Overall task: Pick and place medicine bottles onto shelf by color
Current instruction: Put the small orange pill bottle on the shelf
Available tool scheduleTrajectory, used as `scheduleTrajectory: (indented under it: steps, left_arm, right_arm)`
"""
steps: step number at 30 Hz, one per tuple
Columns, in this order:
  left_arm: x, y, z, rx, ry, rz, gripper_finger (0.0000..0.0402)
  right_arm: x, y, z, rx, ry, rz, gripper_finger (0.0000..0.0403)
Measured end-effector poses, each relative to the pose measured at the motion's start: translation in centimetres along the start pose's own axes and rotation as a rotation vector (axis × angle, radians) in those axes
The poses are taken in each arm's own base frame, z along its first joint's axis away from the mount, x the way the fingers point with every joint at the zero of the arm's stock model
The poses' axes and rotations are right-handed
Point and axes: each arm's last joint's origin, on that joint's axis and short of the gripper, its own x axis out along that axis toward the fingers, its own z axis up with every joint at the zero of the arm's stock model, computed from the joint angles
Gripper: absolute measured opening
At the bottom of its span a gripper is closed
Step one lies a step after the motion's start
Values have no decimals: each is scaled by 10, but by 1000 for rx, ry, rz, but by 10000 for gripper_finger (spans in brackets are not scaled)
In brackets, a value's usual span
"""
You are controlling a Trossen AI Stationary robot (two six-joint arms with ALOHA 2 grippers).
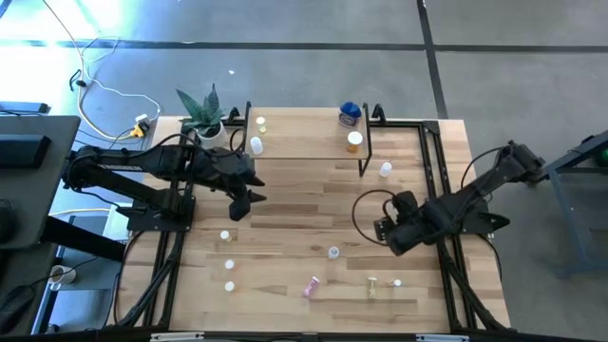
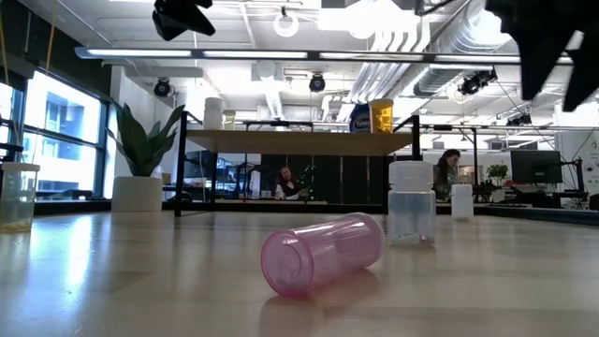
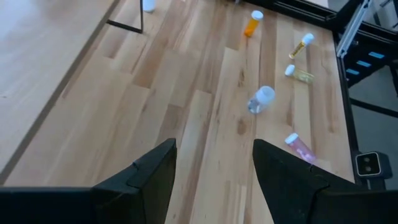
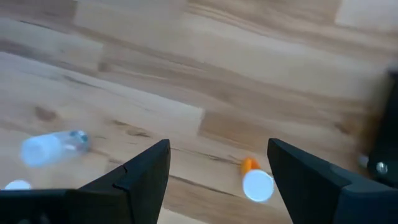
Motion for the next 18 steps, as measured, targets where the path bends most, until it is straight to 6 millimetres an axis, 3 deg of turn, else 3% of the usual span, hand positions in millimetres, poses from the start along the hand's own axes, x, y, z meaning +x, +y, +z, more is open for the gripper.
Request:
scheduleTrajectory:
  steps: [11,18]
  left_arm:
    - [0,0,0,0,0,0,200]
    - [0,0,0,0,2,1,200]
  right_arm:
    - [25,-18,-28,113,29,-13,259]
    - [38,-19,-39,115,67,-66,259]
